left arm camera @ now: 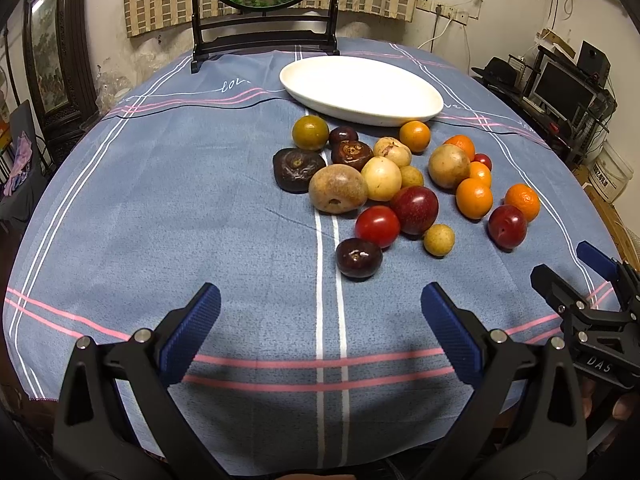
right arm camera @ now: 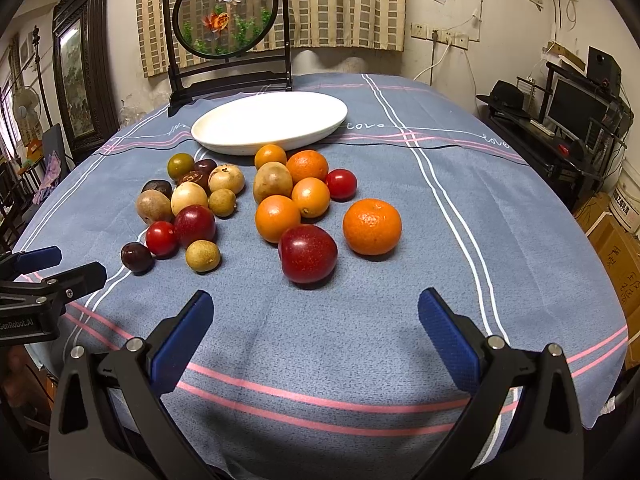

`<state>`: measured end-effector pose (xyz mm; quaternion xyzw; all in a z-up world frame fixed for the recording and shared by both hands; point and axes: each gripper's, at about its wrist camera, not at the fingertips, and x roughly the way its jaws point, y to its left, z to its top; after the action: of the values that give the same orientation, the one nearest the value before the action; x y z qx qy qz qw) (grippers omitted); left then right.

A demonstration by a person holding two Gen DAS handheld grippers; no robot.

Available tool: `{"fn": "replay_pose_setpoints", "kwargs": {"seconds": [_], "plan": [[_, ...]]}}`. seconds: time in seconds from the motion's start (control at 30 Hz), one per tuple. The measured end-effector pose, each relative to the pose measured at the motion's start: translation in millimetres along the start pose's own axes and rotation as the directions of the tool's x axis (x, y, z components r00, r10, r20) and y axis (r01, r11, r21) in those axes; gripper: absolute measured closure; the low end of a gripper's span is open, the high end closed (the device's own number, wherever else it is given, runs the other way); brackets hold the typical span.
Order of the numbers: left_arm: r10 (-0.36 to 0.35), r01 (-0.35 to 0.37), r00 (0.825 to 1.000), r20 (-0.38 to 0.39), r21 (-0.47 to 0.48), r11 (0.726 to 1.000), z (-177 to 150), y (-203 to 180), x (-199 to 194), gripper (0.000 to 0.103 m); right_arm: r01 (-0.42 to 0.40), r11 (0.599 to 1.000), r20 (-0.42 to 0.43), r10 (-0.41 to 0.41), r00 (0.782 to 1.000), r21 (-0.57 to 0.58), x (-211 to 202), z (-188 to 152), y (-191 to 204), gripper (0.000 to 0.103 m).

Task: Organize fruits

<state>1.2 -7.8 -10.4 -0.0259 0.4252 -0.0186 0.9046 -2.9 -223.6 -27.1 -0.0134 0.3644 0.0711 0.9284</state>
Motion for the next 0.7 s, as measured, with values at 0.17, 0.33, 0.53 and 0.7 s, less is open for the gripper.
{"fn": "replay_pose_setpoints", "kwargs": {"seconds": [0.17,0.33,0.53,0.7], "plan": [[0.000,0.000,1.000,0.000,-0.001,1.000,0.0,0.1,0.0,0.002,-0.001,1.000,-0.001,0.001,1.000,0.000,0.7,-0.5,0.4,0.001],[0.000,0.000,1.000,-0.001,-0.002,1.000,-0.7,-0.1,-0.3,0.002,-0.002,1.000,-0.003,0.002,1.000,0.001,1.4,-1.2,0.1,0.001],[-0.001,0.001,1.000,-0.001,0.000,1.000,-1.8,0.0,0.6,0.002,-0.003,1.000,-0.005,0.003,1.000,0.001,1.8,-3.6,0.4,0.001],[0.003,-0.003,1.000,-0.001,0.000,1.000,-2.7,-0.2,0.6,0.002,-0.001,1.000,-0.006,0.001,1.000,0.001,2.4,-5.1,-0.2,0.001]]}}
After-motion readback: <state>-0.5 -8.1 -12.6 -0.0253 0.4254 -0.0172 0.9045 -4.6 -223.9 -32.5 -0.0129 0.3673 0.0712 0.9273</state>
